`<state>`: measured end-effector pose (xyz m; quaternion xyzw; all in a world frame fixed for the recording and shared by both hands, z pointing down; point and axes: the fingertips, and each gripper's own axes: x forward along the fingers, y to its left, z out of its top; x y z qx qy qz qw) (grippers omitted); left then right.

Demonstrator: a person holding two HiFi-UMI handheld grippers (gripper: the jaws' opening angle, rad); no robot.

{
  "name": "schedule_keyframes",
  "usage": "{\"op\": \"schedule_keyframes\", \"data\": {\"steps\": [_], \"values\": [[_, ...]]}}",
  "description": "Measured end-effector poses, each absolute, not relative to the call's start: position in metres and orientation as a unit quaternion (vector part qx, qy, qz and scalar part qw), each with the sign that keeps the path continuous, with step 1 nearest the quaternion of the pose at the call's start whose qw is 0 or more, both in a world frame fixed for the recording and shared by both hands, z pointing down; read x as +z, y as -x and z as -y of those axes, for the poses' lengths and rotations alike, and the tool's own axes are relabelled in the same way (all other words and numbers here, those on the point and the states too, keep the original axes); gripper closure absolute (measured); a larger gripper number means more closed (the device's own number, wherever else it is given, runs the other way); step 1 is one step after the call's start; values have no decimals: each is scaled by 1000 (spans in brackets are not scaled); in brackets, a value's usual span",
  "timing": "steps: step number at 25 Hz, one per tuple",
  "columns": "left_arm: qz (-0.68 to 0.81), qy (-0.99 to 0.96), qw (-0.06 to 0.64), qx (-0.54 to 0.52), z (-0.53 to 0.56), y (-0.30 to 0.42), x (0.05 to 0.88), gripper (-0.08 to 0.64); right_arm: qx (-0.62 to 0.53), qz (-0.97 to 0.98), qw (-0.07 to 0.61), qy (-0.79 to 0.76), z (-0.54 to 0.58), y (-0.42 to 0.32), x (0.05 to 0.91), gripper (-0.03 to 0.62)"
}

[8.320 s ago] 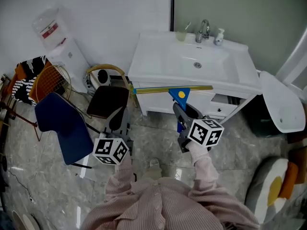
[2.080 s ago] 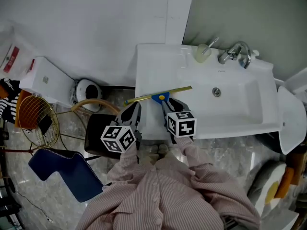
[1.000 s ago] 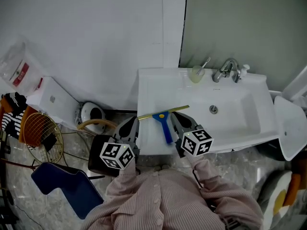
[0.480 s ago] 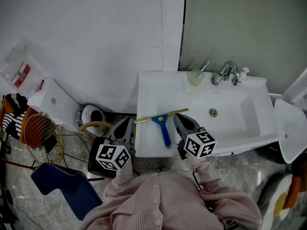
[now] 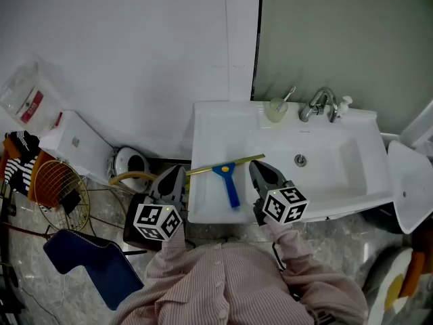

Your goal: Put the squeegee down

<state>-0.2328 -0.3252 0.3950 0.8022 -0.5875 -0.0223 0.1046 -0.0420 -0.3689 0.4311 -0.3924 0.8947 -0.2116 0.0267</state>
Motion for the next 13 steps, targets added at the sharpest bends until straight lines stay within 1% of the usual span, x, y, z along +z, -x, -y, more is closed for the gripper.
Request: {"op": "schedule_keyframes", "data": {"steps": [13], "values": [[596,-795,112,-10,326,234,405,561,-225,-890,28,396,376,30,437,588]]}}
